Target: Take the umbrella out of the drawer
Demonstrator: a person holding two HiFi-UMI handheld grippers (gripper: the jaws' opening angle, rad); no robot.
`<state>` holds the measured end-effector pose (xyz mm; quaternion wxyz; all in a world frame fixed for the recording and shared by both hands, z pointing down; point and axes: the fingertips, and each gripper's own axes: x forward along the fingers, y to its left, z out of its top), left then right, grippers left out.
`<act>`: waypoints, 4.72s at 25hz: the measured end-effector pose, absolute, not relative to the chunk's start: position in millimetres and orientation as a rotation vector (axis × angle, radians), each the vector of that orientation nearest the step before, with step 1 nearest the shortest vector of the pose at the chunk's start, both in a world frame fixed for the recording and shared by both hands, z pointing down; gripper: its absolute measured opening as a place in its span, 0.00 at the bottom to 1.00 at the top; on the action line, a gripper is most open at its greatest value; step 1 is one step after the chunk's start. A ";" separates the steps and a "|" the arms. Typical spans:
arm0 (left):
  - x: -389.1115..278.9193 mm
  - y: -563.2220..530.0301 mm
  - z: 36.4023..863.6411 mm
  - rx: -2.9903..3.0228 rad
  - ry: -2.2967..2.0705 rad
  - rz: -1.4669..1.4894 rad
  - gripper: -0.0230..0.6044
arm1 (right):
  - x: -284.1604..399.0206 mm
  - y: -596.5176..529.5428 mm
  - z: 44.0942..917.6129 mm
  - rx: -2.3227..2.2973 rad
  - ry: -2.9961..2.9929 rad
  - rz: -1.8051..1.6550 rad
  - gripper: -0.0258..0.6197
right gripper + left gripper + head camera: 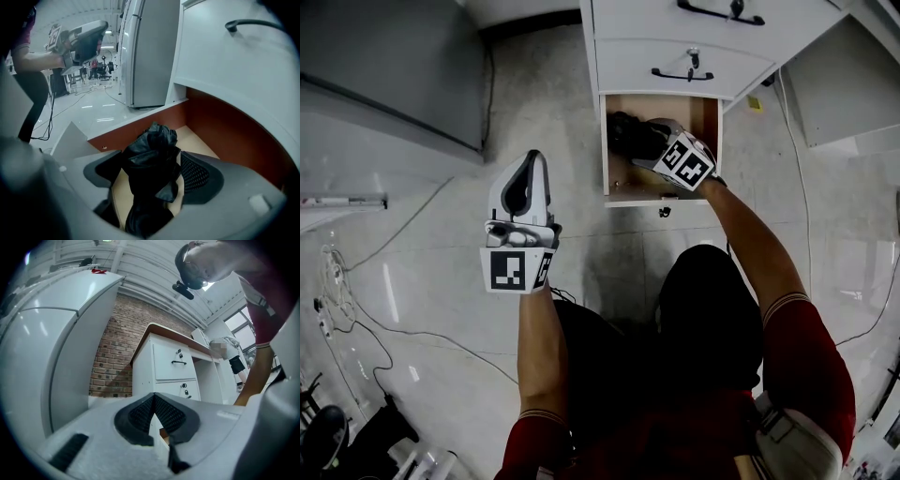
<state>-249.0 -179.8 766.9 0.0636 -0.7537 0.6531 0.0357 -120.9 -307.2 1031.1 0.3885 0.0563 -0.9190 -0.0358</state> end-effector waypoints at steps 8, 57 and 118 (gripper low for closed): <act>-253.5 -186.9 780.9 -2.297 2.004 0.123 0.04 | -127.7 -315.6 1074.5 0.130 -2.221 -0.080 0.69; -243.1 -150.9 580.8 -2.347 1.965 0.069 0.04 | -143.1 -212.0 681.3 0.222 -2.728 -0.241 0.46; -98.3 -19.0 79.0 -2.420 1.783 0.220 0.04 | 19.5 -61.1 110.8 0.464 -3.197 0.105 0.46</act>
